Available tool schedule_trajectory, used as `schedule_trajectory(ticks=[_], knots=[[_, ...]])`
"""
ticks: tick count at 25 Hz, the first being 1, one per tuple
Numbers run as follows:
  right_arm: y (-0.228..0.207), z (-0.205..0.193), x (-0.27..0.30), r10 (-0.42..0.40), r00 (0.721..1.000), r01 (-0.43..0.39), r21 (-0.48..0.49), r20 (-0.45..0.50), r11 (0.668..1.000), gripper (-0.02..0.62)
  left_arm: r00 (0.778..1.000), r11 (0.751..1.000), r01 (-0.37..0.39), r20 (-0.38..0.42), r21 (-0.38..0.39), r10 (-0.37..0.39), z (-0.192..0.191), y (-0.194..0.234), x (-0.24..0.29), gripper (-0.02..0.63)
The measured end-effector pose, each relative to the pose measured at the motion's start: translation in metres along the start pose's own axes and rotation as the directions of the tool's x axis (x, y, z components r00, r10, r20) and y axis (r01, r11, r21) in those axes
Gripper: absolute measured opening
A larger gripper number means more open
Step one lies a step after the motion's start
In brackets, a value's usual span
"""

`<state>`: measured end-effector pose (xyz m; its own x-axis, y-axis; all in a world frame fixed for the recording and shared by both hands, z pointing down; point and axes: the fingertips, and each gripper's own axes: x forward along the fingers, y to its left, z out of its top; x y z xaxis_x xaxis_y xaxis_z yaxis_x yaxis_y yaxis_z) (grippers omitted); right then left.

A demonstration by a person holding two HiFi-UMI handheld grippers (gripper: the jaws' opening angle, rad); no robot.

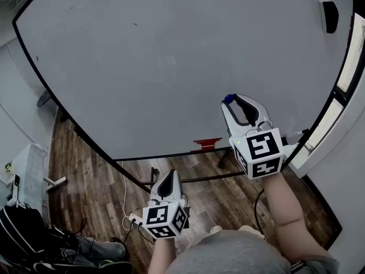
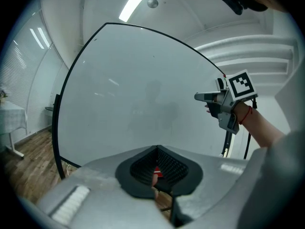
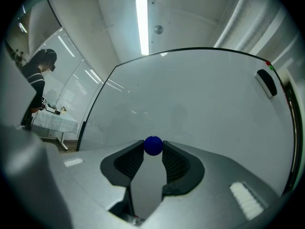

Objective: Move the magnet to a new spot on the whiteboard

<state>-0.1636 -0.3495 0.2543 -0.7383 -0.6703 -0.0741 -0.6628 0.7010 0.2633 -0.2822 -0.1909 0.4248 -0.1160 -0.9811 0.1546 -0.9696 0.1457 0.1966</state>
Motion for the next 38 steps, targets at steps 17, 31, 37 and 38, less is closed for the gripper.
schedule_trajectory(ticks=[17,31,37,38], knots=[[0.051,0.007,0.076,0.086,0.996,-0.086,-0.060,-0.012,0.994,0.124,0.996,0.996,-0.087,-0.005,-0.028,0.087,-0.008,0.033,-0.007,0.005],[0.052,-0.003,0.111,0.020,0.998,-0.027,-0.135,-0.058,0.990,0.124,0.996,0.996,-0.088,-0.006,-0.029,0.087,-0.007,0.037,0.012,0.005],[0.050,-0.007,0.118,-0.023,0.997,0.009,-0.185,-0.077,0.983,0.124,0.996,0.996,-0.084,-0.010,-0.027,0.083,-0.008,0.036,0.017,0.005],[0.051,-0.008,0.118,-0.034,0.996,0.017,-0.205,-0.080,0.979,0.124,0.996,0.996,-0.084,-0.011,-0.028,0.084,-0.008,0.036,0.017,0.005]])
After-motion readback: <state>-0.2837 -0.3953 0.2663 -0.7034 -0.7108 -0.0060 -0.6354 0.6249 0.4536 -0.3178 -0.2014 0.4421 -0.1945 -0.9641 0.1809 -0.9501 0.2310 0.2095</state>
